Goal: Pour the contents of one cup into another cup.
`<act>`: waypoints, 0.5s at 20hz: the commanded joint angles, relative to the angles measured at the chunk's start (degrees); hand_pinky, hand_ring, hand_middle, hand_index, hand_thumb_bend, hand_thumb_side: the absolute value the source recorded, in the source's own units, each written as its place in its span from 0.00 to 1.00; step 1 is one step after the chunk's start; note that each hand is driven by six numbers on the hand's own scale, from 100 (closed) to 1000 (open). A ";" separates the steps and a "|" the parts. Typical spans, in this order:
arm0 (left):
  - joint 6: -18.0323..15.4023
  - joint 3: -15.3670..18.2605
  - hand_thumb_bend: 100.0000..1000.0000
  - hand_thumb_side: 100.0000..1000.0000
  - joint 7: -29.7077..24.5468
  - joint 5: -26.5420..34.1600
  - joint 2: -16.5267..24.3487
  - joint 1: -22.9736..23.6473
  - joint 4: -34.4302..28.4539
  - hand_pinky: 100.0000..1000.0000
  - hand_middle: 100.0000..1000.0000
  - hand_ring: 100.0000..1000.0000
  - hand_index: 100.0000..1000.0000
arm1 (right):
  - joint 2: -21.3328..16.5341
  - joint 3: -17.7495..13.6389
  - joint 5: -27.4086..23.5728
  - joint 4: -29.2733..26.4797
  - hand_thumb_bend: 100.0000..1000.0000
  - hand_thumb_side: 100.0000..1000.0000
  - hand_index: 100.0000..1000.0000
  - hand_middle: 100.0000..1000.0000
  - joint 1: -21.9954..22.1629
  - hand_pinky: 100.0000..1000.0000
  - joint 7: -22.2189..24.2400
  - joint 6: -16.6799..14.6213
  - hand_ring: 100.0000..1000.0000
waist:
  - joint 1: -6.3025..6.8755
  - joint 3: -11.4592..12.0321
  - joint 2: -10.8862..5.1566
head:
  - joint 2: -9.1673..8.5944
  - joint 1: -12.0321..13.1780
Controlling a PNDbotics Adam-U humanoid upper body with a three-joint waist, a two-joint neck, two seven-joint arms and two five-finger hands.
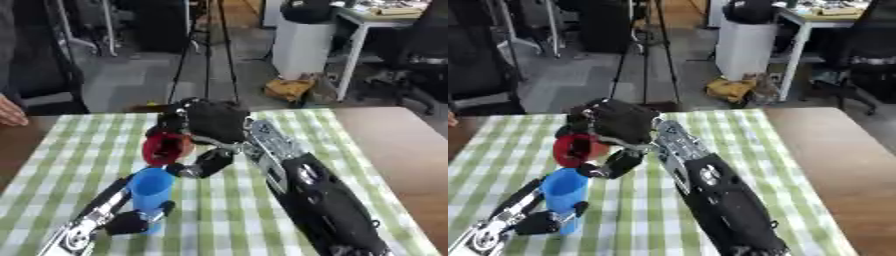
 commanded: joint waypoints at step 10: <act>0.21 0.29 0.12 0.48 0.09 0.07 0.29 -1.07 -1.22 0.41 0.56 0.49 0.72 | -1.35 0.47 8.02 -1.32 0.17 0.19 0.73 0.50 -1.87 0.59 -5.23 -0.52 0.52 | 0.17 -0.07 -1.11 | 0.22 -0.12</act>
